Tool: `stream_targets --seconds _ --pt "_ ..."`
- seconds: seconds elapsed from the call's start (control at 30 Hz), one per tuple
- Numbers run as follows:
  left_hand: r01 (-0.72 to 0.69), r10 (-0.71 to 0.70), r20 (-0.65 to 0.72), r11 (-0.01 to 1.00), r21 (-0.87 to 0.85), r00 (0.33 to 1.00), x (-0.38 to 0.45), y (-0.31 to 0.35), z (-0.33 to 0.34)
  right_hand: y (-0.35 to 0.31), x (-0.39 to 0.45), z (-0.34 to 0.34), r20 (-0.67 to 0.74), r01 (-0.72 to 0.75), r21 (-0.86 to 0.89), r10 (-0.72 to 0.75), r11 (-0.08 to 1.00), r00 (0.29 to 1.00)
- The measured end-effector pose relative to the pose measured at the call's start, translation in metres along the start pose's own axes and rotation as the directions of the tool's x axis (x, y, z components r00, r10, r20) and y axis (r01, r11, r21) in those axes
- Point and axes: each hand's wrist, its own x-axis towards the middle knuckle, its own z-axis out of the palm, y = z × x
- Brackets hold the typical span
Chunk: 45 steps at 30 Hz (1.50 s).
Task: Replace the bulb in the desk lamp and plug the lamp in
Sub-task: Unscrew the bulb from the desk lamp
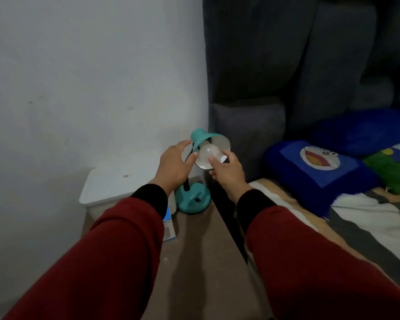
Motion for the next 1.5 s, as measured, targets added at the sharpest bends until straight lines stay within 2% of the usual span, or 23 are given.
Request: stream_targets --seconds 0.17,0.27,0.4,0.5,0.57,0.6,0.7,0.77,0.83,1.0,1.03,1.13,1.17,1.23,1.27,1.4,1.5 --pt "-0.026 0.022 -0.037 0.994 -0.103 0.999 0.023 -0.006 0.015 0.005 0.015 0.019 0.023 -0.071 0.312 0.068 0.947 0.997" --pt "-0.047 0.044 -0.02 0.989 -0.139 0.999 0.037 -0.011 0.023 0.003 0.027 0.027 -0.014 -0.091 0.412 0.106 0.907 0.994" --pt "-0.029 0.027 -0.014 0.982 -0.184 1.0 0.043 -0.018 0.031 0.002 0.028 0.036 -0.071 -0.054 0.38 0.087 0.923 0.994" --pt "-0.014 0.007 -0.031 0.977 -0.212 1.0 0.043 -0.018 0.033 0.003 0.025 0.032 -0.132 0.076 0.096 -0.063 0.992 0.989" --pt "-0.015 0.009 -0.025 0.975 -0.22 1.0 0.043 -0.018 0.033 0.003 0.023 0.027 -0.151 0.171 -0.071 -0.18 0.983 0.972" --pt "-0.013 0.008 -0.024 0.976 -0.216 1.0 0.043 -0.018 0.033 0.004 0.022 0.026 -0.154 0.204 -0.101 -0.218 0.974 0.964" --pt "-0.01 0.006 -0.02 0.977 -0.211 1.0 0.043 -0.016 0.032 0.004 0.018 0.028 -0.191 0.197 -0.017 -0.197 0.98 0.962" --pt "-0.01 0.007 -0.011 0.976 -0.219 1.0 0.043 -0.016 0.031 0.006 0.019 0.031 -0.205 0.084 0.111 -0.059 0.99 0.977" --pt "0.004 -0.005 -0.004 0.973 -0.232 1.0 0.044 -0.015 0.03 0.004 0.021 0.03 -0.187 -0.009 0.139 0.035 0.99 0.982" --pt "0.034 -0.034 0.005 0.972 -0.231 0.999 0.045 -0.014 0.029 0.002 0.023 0.028 -0.221 0.107 -0.003 -0.105 0.994 0.97" --pt "0.035 -0.034 0.01 0.972 -0.232 0.999 0.045 -0.014 0.029 0.003 0.022 0.03 -0.221 0.11 0.024 -0.102 0.994 0.97" --pt "0.046 -0.046 0.007 0.968 -0.246 0.999 0.045 -0.013 0.029 0.002 0.023 0.037 -0.18 -0.021 0.29 0.076 0.957 0.981" --pt "0.054 -0.054 0.008 0.966 -0.254 0.999 0.045 -0.013 0.029 0.002 0.024 0.037 -0.174 -0.026 0.293 0.08 0.956 0.981" --pt "0.071 -0.069 0.018 0.959 -0.276 0.997 0.045 -0.012 0.028 0.0 0.024 0.036 -0.194 0.025 0.147 0.005 0.989 0.981" --pt "0.071 -0.067 0.023 0.957 -0.28 0.997 0.045 -0.011 0.027 0.001 0.023 0.036 -0.211 0.052 0.127 -0.024 0.99 0.977" --pt "0.073 -0.068 0.026 0.959 -0.273 0.997 0.046 -0.011 0.027 0.004 0.022 0.043 -0.218 -0.025 0.295 0.093 0.955 0.971" --pt "0.072 -0.073 0.009 0.959 -0.275 0.997 0.047 -0.011 0.028 0.001 0.025 0.041 -0.24 0.018 0.192 0.029 0.981 0.97"
